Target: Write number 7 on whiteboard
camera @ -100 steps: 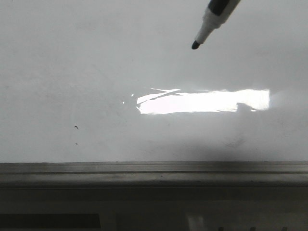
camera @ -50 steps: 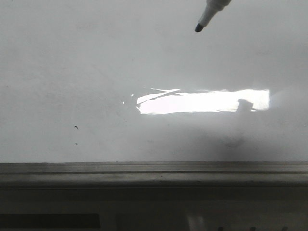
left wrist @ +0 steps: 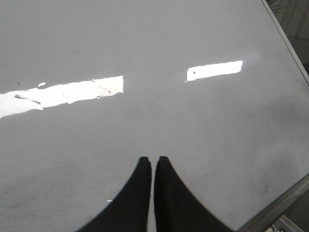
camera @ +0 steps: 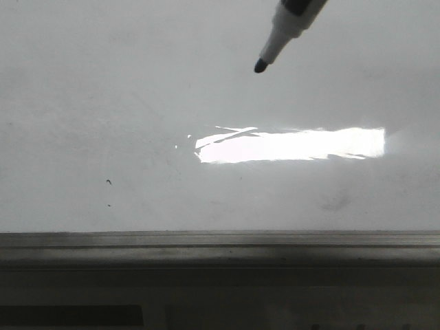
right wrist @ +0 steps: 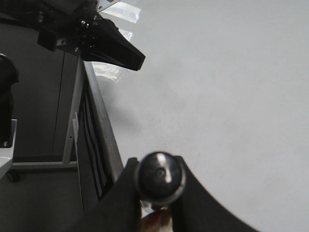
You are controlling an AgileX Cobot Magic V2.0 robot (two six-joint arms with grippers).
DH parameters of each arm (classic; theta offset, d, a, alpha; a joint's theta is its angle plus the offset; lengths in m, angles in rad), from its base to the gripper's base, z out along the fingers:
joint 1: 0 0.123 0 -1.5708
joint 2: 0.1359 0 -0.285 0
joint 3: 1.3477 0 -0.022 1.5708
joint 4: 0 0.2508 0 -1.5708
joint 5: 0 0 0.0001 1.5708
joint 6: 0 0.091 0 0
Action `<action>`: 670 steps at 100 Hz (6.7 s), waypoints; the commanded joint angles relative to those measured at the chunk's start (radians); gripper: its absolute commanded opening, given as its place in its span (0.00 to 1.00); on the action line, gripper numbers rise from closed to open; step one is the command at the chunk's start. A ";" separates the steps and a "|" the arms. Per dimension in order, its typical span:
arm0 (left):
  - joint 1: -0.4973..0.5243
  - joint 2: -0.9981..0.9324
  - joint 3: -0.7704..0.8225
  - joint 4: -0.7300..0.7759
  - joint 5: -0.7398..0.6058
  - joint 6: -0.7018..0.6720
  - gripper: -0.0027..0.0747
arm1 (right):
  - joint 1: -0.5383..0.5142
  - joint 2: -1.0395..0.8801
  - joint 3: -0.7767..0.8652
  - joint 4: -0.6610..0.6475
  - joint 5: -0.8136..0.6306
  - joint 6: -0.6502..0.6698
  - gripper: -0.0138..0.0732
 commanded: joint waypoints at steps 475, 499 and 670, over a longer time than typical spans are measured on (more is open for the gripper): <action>0.003 0.005 -0.026 -0.028 0.013 -0.010 0.01 | 0.167 0.337 0.005 -1.236 -0.487 1.273 0.11; 0.003 0.005 -0.026 -0.028 0.013 -0.010 0.01 | 0.203 0.290 -0.070 -1.236 -0.515 1.273 0.11; -0.200 0.619 -0.275 0.031 0.561 0.473 0.48 | 0.360 0.186 -0.187 -1.158 -0.271 1.273 0.11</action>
